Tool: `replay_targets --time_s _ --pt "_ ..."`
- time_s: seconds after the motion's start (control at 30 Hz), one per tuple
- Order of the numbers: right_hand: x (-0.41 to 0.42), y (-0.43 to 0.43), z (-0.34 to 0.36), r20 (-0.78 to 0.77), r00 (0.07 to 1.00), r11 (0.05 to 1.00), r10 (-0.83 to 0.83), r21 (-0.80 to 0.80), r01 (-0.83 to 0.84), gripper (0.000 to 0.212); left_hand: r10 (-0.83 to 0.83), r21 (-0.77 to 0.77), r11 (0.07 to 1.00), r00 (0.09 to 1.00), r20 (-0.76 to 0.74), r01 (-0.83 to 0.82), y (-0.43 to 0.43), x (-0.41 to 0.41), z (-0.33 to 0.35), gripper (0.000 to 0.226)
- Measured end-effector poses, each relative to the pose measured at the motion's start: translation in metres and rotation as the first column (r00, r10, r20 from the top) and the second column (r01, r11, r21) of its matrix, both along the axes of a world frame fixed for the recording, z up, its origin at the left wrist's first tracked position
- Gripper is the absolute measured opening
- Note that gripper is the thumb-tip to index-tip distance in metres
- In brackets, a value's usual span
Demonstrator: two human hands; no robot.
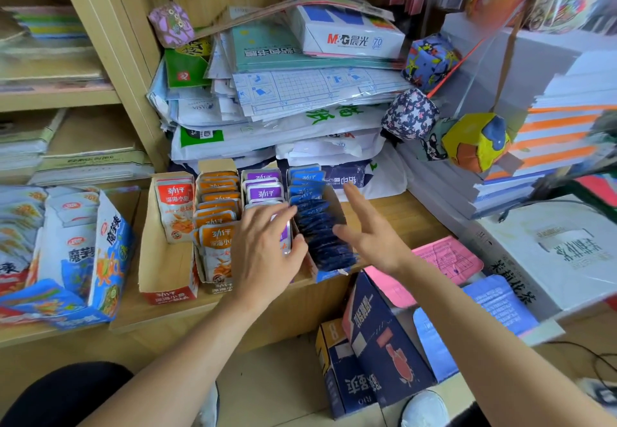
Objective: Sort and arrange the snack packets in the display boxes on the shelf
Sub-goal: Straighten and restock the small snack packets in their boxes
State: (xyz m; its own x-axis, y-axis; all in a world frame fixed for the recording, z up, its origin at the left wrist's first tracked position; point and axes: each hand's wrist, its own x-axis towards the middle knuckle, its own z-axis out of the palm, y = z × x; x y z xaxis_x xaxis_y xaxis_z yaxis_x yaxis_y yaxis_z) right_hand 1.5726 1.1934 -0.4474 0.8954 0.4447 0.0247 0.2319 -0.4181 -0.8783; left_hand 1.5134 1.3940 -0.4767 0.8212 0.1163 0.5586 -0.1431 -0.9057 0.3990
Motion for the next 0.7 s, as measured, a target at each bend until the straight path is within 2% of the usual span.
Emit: replay_targets --time_s 0.07,0.13,0.2,0.33,0.37,0.47,0.53,0.63,0.7 --pt "0.015 0.003 -0.006 -0.043 0.997 0.997 -0.065 -0.045 0.063 0.08 0.085 0.173 0.983 0.982 -0.169 -0.056 -0.002 0.01 0.003 0.07" --pt "0.021 0.011 -0.017 0.024 0.999 0.985 -0.038 -0.167 0.041 0.078 0.134 0.259 0.964 0.943 -0.304 -0.054 -0.006 0.02 -0.001 0.079" --pt "0.02 0.021 -0.026 0.064 0.998 0.977 0.019 -0.212 -0.005 0.074 0.146 0.292 0.956 0.927 -0.346 -0.041 -0.008 0.025 -0.003 0.08" --pt "0.03 0.023 -0.035 0.044 0.998 0.967 0.046 -0.253 -0.033 0.071 0.101 0.283 0.959 0.917 -0.387 0.013 -0.006 0.032 0.002 0.082" --pt "0.034 0.021 -0.034 0.009 0.999 0.975 0.032 -0.219 -0.029 0.069 0.075 0.261 0.965 0.915 -0.396 0.033 -0.005 0.032 0.003 0.083" --pt "0.048 0.022 -0.024 -0.165 0.985 0.996 -0.058 0.057 0.068 0.075 0.041 0.16 0.987 0.935 -0.351 0.017 0.001 0.037 0.011 0.08" --pt "0.054 0.028 -0.014 -0.233 0.972 0.982 -0.028 0.175 0.07 0.07 0.078 0.146 0.989 0.935 -0.346 -0.028 0.004 0.044 0.016 0.077" --pt "0.061 0.04 -0.014 -0.242 0.968 0.98 0.062 0.199 -0.013 0.068 0.087 0.178 0.984 0.901 -0.425 -0.011 0.005 0.055 0.021 0.071" --pt "0.061 0.046 -0.017 -0.245 0.968 0.98 0.05 0.197 -0.001 0.073 0.085 0.165 0.986 0.887 -0.455 -0.01 0.003 0.059 0.022 0.067"
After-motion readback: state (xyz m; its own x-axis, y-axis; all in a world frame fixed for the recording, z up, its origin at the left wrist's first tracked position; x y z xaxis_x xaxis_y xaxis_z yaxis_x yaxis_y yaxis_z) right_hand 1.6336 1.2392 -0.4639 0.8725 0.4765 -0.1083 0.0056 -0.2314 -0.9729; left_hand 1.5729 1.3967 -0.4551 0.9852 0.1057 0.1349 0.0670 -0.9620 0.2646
